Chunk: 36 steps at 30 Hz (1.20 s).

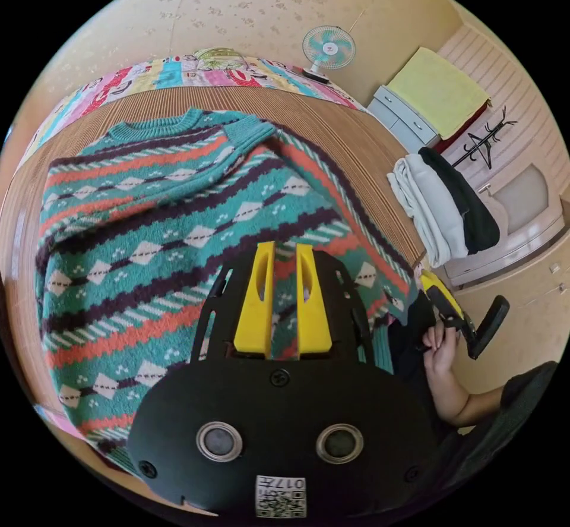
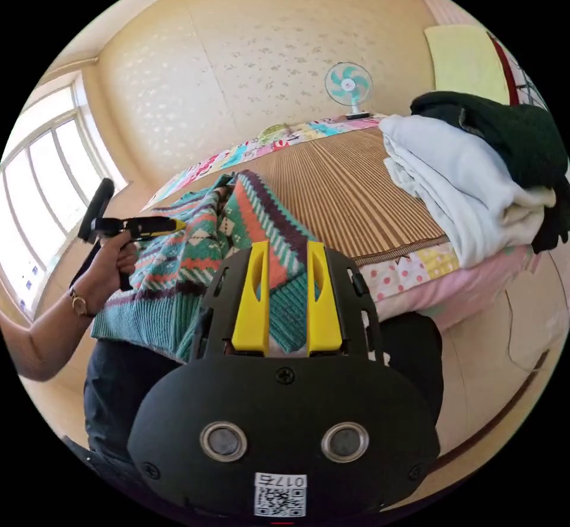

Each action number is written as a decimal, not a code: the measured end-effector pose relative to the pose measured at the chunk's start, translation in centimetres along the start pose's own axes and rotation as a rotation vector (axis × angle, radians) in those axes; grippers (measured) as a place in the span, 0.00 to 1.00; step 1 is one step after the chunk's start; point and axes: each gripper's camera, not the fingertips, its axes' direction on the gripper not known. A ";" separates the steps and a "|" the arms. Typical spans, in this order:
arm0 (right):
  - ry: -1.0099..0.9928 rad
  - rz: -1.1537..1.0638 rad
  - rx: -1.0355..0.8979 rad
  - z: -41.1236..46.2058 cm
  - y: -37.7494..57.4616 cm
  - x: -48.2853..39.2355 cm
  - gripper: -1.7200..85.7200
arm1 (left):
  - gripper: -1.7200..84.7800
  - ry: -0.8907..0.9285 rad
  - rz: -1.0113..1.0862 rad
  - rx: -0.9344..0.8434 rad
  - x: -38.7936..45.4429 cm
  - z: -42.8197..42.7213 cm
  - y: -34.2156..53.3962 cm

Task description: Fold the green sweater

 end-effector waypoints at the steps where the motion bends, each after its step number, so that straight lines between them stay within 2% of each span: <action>1: -0.010 0.038 -0.019 0.3 -0.1 0.9 0.16 | 0.09 0.017 -0.033 0.011 -1.1 -1.2 2.0; 4: -0.116 0.116 -0.144 2.6 -0.4 2.9 0.18 | 0.08 0.027 -0.123 0.057 -4.1 -4.0 5.9; 6: -0.050 0.022 -0.210 3.0 -0.8 1.1 0.16 | 0.08 -0.037 -0.179 0.068 -5.9 -5.4 7.5; 8: -0.095 -0.053 -0.246 2.6 -1.0 -0.4 0.11 | 0.08 -0.136 -0.230 0.083 -8.0 -6.5 9.1; 10: -0.213 -0.100 -0.210 0.2 -1.7 -1.2 0.08 | 0.08 -0.158 -0.204 0.107 -9.2 -6.6 10.3; 11: -0.299 -0.141 -0.137 -2.6 -2.6 -1.4 0.07 | 0.08 -0.147 -0.172 0.162 -9.9 -6.4 11.4; 12: -0.298 -0.158 -0.069 -5.3 -3.9 -1.3 0.07 | 0.08 -0.125 -0.172 0.202 -10.2 -6.4 12.1; 14: -0.222 -0.164 0.024 -8.9 -6.5 -0.7 0.06 | 0.07 0.001 -0.250 0.314 -12.2 -6.6 14.1; 17: -0.088 -0.159 0.089 -11.2 -12.1 0.7 0.06 | 0.02 0.066 -0.269 0.371 -13.6 -6.7 14.8; 20: 0.107 -0.120 -0.066 -7.4 -18.7 2.2 0.05 | 0.01 0.107 -0.275 0.422 -14.3 -6.7 15.0; 22: 0.109 -0.035 -0.152 -5.2 -22.0 2.6 0.05 | 0.01 0.118 -0.285 0.416 -14.5 -6.8 14.3; 25: -0.010 -0.081 -0.113 -5.5 -26.6 -3.4 0.06 | 0.01 0.087 -0.266 0.397 -14.0 -7.1 13.1; 28: -0.055 -0.270 -0.033 -6.2 -30.1 -15.5 0.06 | 0.01 0.045 -0.237 0.390 -13.2 -7.3 12.1; 30: -0.228 -0.426 -0.084 -4.1 -31.5 -26.5 0.06 | 0.01 0.033 -0.227 0.384 -12.9 -7.4 11.4; 31: -0.301 -0.456 -0.103 -3.1 -31.5 -29.1 0.06 | 0.01 0.031 -0.223 0.380 -12.8 -7.4 10.9; 33: -0.800 -0.598 -0.175 2.1 -30.0 -38.1 0.05 | 0.01 0.033 -0.221 0.374 -12.7 -7.5 10.2; 34: -0.920 -0.609 -0.224 3.9 -29.5 -39.8 0.05 | 0.02 0.037 -0.225 0.371 -12.7 -7.6 9.9; 36: -1.137 -0.491 -0.464 11.4 -27.1 -44.5 0.05 | 0.02 0.050 -0.233 0.368 -12.7 -7.7 9.5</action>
